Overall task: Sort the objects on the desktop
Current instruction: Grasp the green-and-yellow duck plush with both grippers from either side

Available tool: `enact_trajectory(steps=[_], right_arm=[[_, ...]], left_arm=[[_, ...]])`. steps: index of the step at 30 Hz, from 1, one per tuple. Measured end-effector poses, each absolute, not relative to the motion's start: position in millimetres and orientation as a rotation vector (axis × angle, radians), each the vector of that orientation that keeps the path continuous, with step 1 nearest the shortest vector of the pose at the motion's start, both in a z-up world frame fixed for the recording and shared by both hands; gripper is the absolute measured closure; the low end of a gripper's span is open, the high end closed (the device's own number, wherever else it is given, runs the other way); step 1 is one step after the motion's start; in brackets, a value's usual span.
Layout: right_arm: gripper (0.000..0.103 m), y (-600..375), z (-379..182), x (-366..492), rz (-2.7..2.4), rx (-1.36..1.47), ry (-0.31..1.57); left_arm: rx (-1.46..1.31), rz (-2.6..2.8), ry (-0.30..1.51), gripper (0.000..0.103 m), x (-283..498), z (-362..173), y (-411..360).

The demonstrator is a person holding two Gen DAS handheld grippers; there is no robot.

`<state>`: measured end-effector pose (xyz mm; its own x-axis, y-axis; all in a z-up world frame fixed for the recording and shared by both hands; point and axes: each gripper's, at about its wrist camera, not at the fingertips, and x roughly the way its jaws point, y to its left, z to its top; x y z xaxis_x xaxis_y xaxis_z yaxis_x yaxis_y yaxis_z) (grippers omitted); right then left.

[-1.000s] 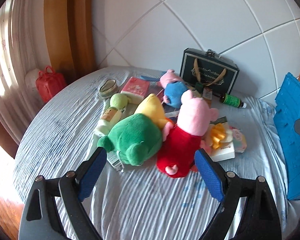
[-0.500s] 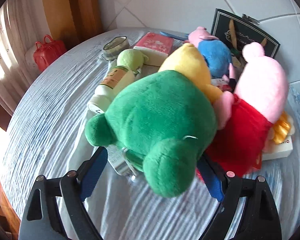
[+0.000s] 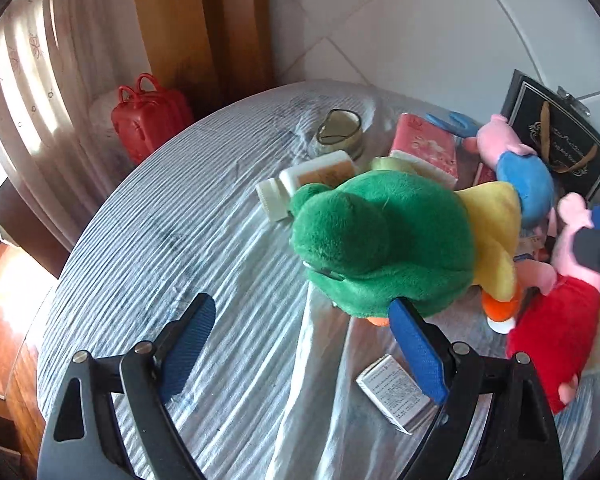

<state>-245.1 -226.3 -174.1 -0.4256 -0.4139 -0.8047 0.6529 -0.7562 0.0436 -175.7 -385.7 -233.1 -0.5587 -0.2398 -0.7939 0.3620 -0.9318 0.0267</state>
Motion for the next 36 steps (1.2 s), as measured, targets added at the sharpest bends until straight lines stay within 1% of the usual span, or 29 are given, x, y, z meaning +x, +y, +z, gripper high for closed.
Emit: enact_trajectory(steps=[3,6,8,11,13,14,16,19,23,25,27,30,32,33,34,35,36], right_arm=[[0.031,-229,-197,-245,-2.148,1.192,0.364],[0.031,-231,-216,-247,-2.118,1.253,0.378],[0.031,-231,-224,-248,-2.113,1.277,0.402],[0.031,-228,-229,-252,-2.106,1.302,0.390],[0.030,-228,-230,-255,-2.100,1.308,0.391],[0.029,-229,-231,-257,-2.097,1.309,0.393],[0.020,-231,-234,-263,-2.091,1.322,0.391],[0.017,-239,-239,-268,-2.080,1.326,0.399],[0.014,-251,-246,-277,-2.070,1.313,0.415],[0.005,-258,-247,-280,-2.061,1.301,0.418],[0.001,-267,-250,-285,-2.046,1.298,0.423],[0.000,-277,-255,-291,-2.042,1.277,0.449],[0.004,-279,-255,-295,-2.034,1.260,0.450],[0.018,-280,-256,-296,-2.029,1.257,0.454],[0.032,-282,-256,-296,-2.036,1.257,0.476],[0.032,-283,-258,-297,-2.058,1.256,0.504],[0.035,-280,-257,-299,-2.051,1.262,0.483]], left_arm=[[1.269,-2.553,0.186,0.013,-174,-231,-369],[1.313,-2.588,0.133,0.013,-181,-237,-352],[1.357,-2.596,0.126,0.013,-189,-246,-345],[1.394,-2.589,0.123,0.013,-200,-258,-342],[1.429,-2.574,0.129,0.010,-209,-268,-344],[1.442,-2.573,0.139,0.009,-213,-271,-347],[1.429,-2.572,0.133,0.002,-215,-273,-352],[1.402,-2.566,0.117,0.002,-216,-272,-364],[1.401,-2.578,0.150,0.002,-218,-272,-385],[1.401,-2.603,0.132,0.002,-220,-272,-387],[1.403,-2.636,0.105,0.002,-222,-271,-386],[1.379,-2.664,0.050,0.002,-226,-270,-384],[1.387,-2.686,0.046,0.007,-231,-272,-385],[1.395,-2.694,0.051,0.015,-234,-273,-383],[1.384,-2.692,0.027,0.016,-235,-272,-382],[1.367,-2.702,0.003,0.017,-236,-270,-380],[1.356,-2.712,-0.002,0.020,-235,-268,-378]])
